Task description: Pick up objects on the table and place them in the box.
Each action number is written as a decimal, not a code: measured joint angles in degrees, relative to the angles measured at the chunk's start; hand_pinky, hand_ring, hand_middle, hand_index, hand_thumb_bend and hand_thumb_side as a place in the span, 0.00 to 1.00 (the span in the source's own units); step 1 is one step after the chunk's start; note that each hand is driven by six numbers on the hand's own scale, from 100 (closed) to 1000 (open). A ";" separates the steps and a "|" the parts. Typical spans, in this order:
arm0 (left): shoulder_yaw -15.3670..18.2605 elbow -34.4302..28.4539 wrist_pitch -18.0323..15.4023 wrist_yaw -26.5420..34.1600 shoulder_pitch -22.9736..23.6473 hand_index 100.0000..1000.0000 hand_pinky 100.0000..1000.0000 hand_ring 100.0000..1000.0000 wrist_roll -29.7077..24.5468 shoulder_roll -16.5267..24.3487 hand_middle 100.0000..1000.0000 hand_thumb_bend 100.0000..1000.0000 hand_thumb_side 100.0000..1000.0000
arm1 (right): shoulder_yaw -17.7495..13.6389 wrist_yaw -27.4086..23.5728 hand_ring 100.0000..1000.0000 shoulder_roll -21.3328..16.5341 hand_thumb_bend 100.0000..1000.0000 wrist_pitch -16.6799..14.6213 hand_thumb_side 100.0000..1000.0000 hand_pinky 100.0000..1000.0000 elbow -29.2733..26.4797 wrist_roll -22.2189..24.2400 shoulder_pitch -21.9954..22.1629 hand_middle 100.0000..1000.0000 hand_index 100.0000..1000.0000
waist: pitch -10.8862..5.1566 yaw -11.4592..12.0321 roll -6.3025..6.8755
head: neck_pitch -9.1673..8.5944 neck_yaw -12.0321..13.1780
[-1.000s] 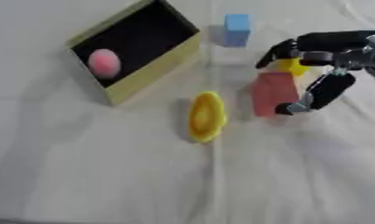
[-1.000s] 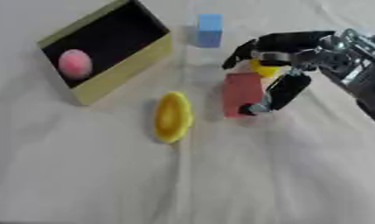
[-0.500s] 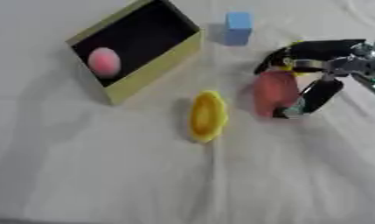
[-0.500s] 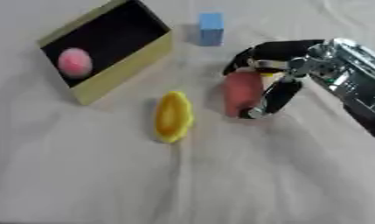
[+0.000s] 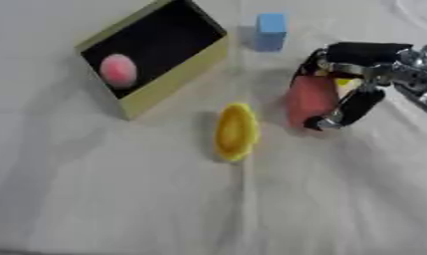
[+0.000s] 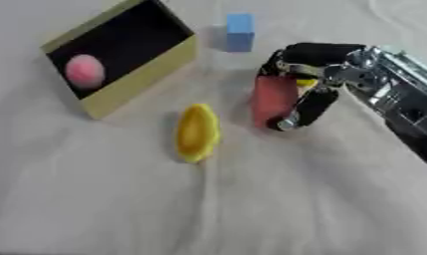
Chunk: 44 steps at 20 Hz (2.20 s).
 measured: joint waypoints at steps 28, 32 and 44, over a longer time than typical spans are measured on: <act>-0.99 -0.01 -1.70 0.81 -2.78 0.78 0.66 0.74 -0.93 -0.01 0.61 0.51 0.45 | -4.09 -10.17 0.68 16.29 0.06 -10.60 0.21 0.79 15.01 16.13 -28.47 0.44 0.59 | -1.86 2.93 -1.98 | 0.51 -4.38; -1.59 -0.01 -2.58 1.28 -4.20 0.78 0.66 0.74 -1.59 -0.25 0.61 0.50 0.45 | -5.04 -6.03 0.69 21.51 0.05 -16.29 0.21 0.80 24.18 16.26 -31.21 0.45 0.60 | -1.05 4.20 -2.50 | 0.00 -5.71; -2.88 -0.01 -3.54 2.55 -7.64 0.78 0.66 0.74 -3.16 -1.50 0.61 0.50 0.46 | -10.78 11.35 0.72 31.05 0.10 -25.09 0.21 0.80 38.74 7.87 -35.29 0.49 0.64 | 1.31 9.53 -4.60 | -2.74 -8.53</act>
